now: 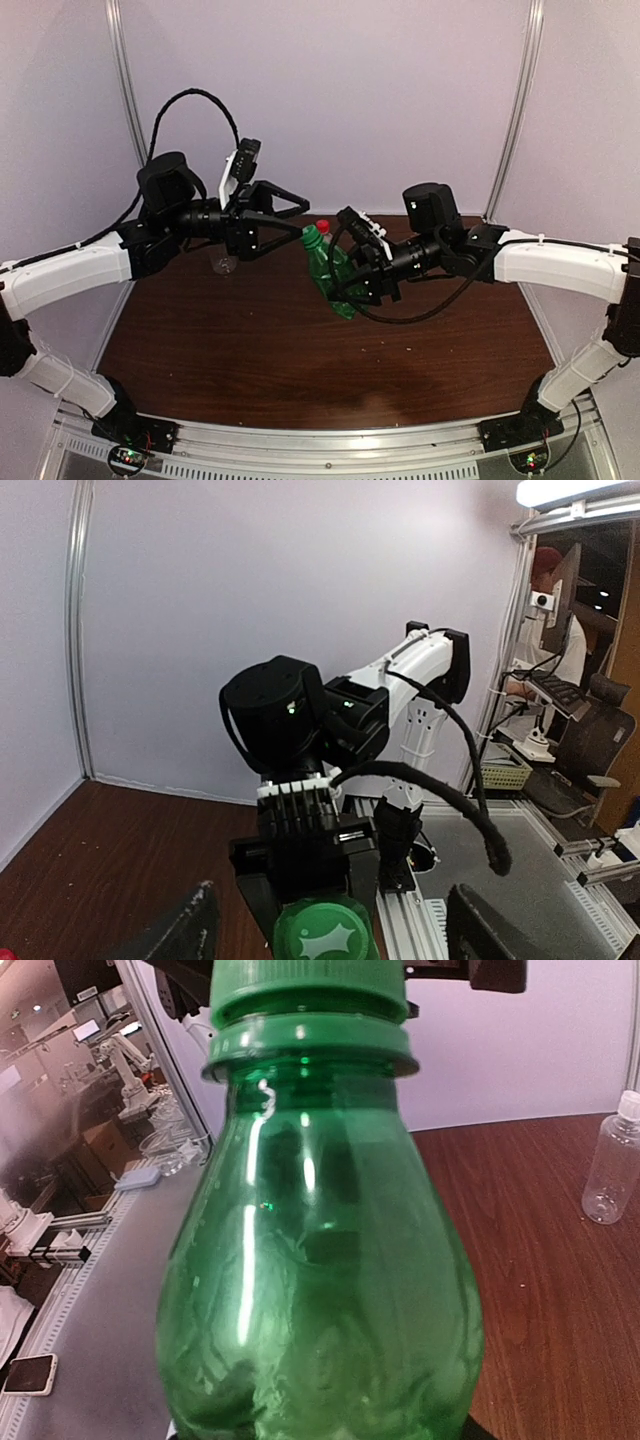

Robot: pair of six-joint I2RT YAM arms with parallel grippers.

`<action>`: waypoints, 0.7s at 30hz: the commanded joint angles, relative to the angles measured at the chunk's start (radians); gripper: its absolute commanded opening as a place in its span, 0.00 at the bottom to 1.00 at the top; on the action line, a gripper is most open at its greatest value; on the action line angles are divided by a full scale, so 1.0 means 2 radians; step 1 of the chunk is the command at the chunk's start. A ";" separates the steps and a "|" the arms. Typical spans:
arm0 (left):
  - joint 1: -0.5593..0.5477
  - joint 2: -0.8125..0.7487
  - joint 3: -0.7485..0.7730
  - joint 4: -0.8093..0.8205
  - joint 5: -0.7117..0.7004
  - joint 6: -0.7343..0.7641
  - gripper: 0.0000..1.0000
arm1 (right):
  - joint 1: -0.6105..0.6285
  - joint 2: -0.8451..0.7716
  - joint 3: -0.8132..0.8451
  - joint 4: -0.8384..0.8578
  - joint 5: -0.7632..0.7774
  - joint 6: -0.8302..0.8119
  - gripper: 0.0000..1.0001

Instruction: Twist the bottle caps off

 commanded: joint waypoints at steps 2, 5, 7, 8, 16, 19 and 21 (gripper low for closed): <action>-0.001 0.025 0.001 0.060 0.065 -0.013 0.73 | -0.003 0.017 0.025 0.010 -0.085 0.012 0.48; -0.002 0.036 0.001 0.069 0.070 -0.025 0.66 | -0.003 0.021 0.025 0.017 -0.087 0.018 0.48; -0.005 0.042 0.002 0.069 0.071 -0.027 0.63 | -0.003 0.023 0.026 0.021 -0.089 0.020 0.48; -0.006 0.044 0.003 0.069 0.072 -0.028 0.61 | -0.003 0.024 0.026 0.022 -0.089 0.021 0.48; -0.013 0.050 0.001 0.070 0.072 -0.031 0.52 | -0.003 0.025 0.024 0.027 -0.074 0.025 0.47; -0.013 0.050 0.001 0.070 0.066 -0.034 0.43 | -0.003 0.024 0.024 0.026 -0.061 0.025 0.46; -0.014 0.050 0.002 0.070 0.059 -0.040 0.37 | -0.003 0.023 0.023 0.022 -0.040 0.024 0.44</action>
